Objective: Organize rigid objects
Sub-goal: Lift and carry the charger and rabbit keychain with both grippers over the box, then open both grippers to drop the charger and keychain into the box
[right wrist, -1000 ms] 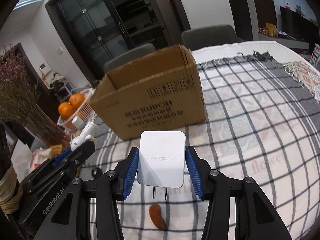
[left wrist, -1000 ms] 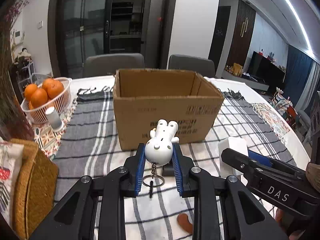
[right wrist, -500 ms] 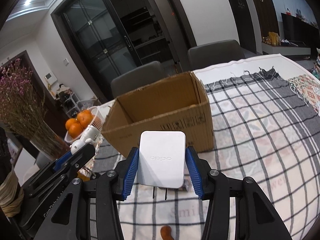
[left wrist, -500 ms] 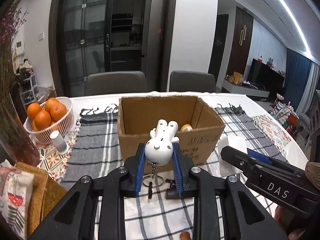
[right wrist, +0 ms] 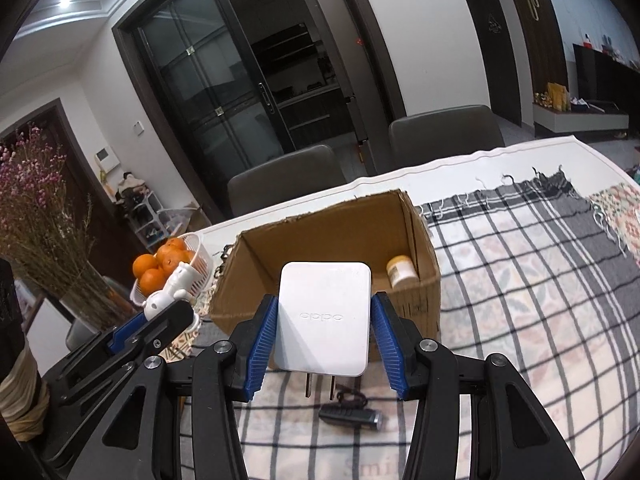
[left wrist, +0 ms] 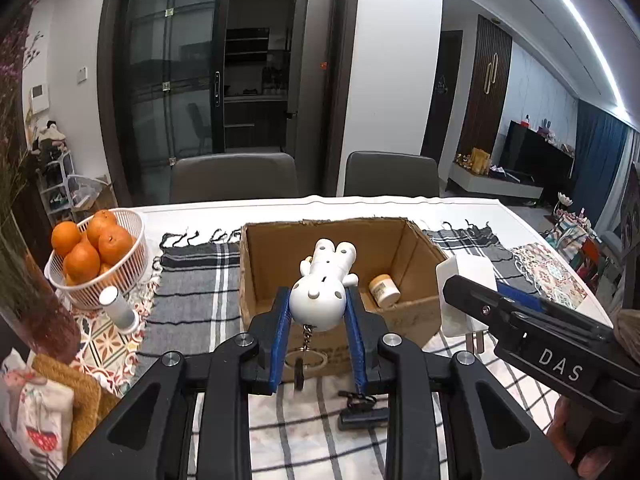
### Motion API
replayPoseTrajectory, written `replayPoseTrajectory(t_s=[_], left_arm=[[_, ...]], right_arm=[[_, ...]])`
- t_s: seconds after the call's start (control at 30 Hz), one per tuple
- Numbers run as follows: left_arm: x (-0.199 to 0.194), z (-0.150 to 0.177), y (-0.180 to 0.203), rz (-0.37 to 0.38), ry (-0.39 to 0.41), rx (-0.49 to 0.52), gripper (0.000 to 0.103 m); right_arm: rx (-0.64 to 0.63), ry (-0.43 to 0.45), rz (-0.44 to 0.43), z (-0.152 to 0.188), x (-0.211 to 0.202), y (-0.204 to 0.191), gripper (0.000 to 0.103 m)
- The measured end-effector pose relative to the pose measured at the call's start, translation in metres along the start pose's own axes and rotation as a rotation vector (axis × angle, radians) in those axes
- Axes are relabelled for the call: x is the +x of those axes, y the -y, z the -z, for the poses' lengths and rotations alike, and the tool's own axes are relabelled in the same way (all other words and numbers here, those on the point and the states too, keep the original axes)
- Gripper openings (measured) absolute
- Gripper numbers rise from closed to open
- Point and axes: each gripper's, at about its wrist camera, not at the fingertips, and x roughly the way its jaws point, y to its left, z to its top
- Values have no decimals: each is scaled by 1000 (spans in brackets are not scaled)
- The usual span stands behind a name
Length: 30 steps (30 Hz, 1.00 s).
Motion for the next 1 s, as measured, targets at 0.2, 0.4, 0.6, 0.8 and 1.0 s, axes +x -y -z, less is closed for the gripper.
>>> replayPoseTrajectory(t_s=[0.2,0.4,0.6,0.8,1.0], left_arm=[[16,-17,1,-10,-23,18,27],[37,-31,0,-10,-68,18,27],[64,-38,-4,-16,-131,8,27],[92,-42,-9,-42,-184,2,27],[118,-35,-13,-56,-256,7,27]], right_arm=[[-28,-7,9,-20,12,-1,49],[-30,-54,5,-36,31,2,49],[-43,-141,7,-44,56,6,49],[-59,-191,35,-51,81,8,49],[-97,-231,73,-55,100,5,49]])
